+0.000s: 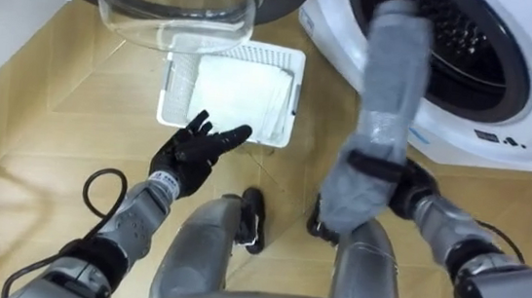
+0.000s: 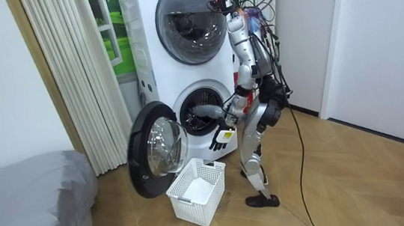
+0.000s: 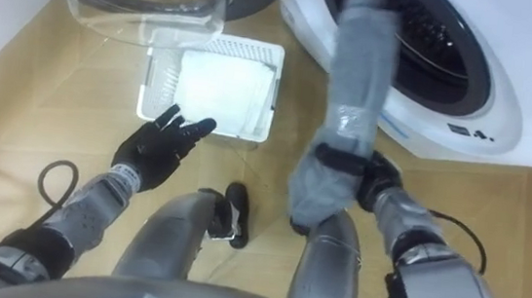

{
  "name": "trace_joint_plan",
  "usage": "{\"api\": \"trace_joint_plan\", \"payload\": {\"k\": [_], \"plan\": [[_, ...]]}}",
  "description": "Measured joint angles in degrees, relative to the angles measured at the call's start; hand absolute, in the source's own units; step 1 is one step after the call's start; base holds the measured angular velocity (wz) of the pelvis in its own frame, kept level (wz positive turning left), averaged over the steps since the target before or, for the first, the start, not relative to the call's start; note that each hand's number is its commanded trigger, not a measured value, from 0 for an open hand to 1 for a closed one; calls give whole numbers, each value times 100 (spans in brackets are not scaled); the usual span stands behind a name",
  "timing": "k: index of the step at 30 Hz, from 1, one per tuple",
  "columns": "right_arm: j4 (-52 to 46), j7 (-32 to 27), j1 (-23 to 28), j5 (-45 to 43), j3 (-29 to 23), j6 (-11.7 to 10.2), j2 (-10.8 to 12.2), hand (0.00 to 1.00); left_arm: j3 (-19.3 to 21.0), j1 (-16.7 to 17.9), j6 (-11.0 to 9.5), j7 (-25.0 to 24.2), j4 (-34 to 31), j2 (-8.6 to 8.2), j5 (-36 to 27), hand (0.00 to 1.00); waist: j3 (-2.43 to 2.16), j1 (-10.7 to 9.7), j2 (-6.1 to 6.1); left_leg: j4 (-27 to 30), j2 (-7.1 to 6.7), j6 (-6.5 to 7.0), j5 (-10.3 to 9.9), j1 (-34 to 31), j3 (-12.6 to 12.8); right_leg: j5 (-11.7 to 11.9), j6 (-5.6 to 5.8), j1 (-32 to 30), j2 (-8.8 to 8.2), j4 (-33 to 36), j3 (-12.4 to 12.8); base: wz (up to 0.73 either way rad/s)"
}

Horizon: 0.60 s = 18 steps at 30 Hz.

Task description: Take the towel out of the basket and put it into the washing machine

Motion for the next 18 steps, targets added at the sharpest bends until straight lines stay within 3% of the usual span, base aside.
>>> {"api": "trace_joint_plan", "payload": {"k": [3,5,8,15,16,17,18], "plan": [[1,-46,-106,184,-100,63,-290,100,4,17,22,39,-92,64,-5,0,0,0,-102,85,-6,8,-5,-90,-2,-13,-11,-92,-59,81,-1,1],[-16,-150,-218,342,-108,132,-531,100,2,47,71,71,-237,157,2,0,-3,6,-244,103,-16,12,0,-142,44,-23,-26,-194,-87,154,27,-2],[-18,-292,-375,626,-237,213,-697,100,2,111,117,122,-358,259,-1,0,-2,-6,-384,158,4,10,-1,-198,53,-42,-53,-255,-84,214,33,-1],[-44,-474,-816,1306,-366,610,-817,100,102,204,199,167,-579,314,121,0,13,-19,-571,285,-42,14,-6,-260,69,-128,-73,-372,-177,439,85,3],[-79,-533,-889,1467,-442,718,-831,91,156,240,201,176,-697,333,171,0,12,-32,-638,301,-58,14,-6,-267,76,-150,-77,-402,-201,493,106,11],[-85,-568,-963,1717,-477,799,-849,66,202,300,204,192,-756,328,236,0,25,-32,-676,342,-51,18,-11,-280,78,-159,-78,-408,-201,517,116,3],[-95,-593,-1000,1866,-477,836,-851,20,205,336,204,216,-805,332,236,0,26,-31,-687,360,-42,18,-13,-295,78,-158,-79,-414,-193,514,115,0]]}}
